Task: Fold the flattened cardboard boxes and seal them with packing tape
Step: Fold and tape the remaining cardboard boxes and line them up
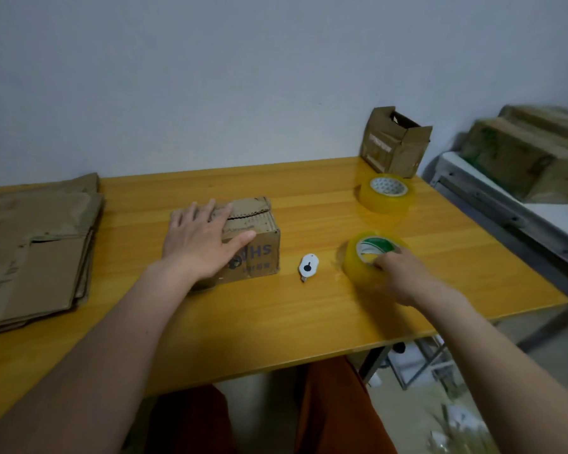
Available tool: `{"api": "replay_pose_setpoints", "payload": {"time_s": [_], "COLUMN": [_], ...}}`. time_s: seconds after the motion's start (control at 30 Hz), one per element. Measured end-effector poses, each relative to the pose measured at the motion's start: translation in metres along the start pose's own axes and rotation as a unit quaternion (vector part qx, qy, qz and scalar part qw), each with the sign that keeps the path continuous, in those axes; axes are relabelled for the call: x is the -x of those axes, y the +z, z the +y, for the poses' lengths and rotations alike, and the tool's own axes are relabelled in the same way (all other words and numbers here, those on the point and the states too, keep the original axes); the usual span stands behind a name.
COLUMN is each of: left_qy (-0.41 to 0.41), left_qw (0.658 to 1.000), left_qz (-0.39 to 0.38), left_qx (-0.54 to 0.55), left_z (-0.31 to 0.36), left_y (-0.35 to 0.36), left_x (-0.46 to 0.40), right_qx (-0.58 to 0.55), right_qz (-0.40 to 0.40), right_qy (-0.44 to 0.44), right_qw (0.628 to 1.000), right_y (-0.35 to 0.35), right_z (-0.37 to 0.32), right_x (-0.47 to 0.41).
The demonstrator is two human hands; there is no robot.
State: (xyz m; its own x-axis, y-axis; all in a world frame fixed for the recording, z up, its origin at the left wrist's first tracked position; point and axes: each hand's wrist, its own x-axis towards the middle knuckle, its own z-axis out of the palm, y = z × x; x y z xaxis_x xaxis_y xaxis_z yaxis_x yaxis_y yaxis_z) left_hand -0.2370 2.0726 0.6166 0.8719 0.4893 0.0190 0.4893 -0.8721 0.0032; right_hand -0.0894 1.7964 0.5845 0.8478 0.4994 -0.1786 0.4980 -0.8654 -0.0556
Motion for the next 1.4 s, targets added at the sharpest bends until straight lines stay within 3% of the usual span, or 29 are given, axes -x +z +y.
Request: {"api": "replay_pose_setpoints", "payload": {"time_s": [0.1,0.23,0.37,0.5,0.63,0.73,0.87,1.0,1.17,1.3,1.4], "left_qy": [-0.002,-0.012,-0.016,0.02,0.056,0.038,-0.014,-0.015,-0.04,-0.045,-0.053], "left_qw": [0.999,0.986,0.917,0.88,0.83,0.819,0.771,0.762,0.774,0.76,0.772], "left_qz": [-0.018,0.011,0.09,0.092,0.089,0.122,0.187,0.212,0.205,0.207,0.216], "left_qx": [0.029,0.166,0.388,0.465,0.548,0.56,0.608,0.612,0.597,0.615,0.595], "left_z": [-0.002,-0.009,-0.014,-0.018,-0.027,-0.032,-0.033,-0.037,-0.037,-0.036,-0.037], "left_y": [-0.002,-0.005,-0.008,-0.013,-0.016,-0.012,-0.013,-0.014,-0.005,-0.005,-0.003], "left_x": [-0.003,-0.011,-0.012,-0.004,0.0,0.001,0.0,-0.006,-0.007,-0.006,-0.006], "right_qx": [0.045,-0.065,-0.201,-0.252,-0.241,-0.23,-0.209,-0.186,-0.188,-0.188,-0.18], "right_qz": [0.02,0.044,0.131,0.173,0.162,0.154,0.147,0.125,0.121,0.117,0.118], "right_qy": [-0.019,-0.043,-0.143,-0.231,-0.275,-0.28,-0.291,-0.296,-0.294,-0.297,-0.301], "right_qw": [0.999,0.996,0.96,0.924,0.917,0.919,0.922,0.929,0.929,0.929,0.929], "right_y": [-0.003,-0.022,-0.05,-0.074,-0.083,-0.085,-0.087,-0.087,-0.085,-0.084,-0.085], "right_z": [-0.002,-0.013,-0.043,-0.085,-0.122,-0.142,-0.156,-0.16,-0.161,-0.161,-0.161], "right_x": [0.004,0.01,0.015,0.015,0.005,-0.001,-0.006,-0.009,-0.012,-0.014,-0.014]}}
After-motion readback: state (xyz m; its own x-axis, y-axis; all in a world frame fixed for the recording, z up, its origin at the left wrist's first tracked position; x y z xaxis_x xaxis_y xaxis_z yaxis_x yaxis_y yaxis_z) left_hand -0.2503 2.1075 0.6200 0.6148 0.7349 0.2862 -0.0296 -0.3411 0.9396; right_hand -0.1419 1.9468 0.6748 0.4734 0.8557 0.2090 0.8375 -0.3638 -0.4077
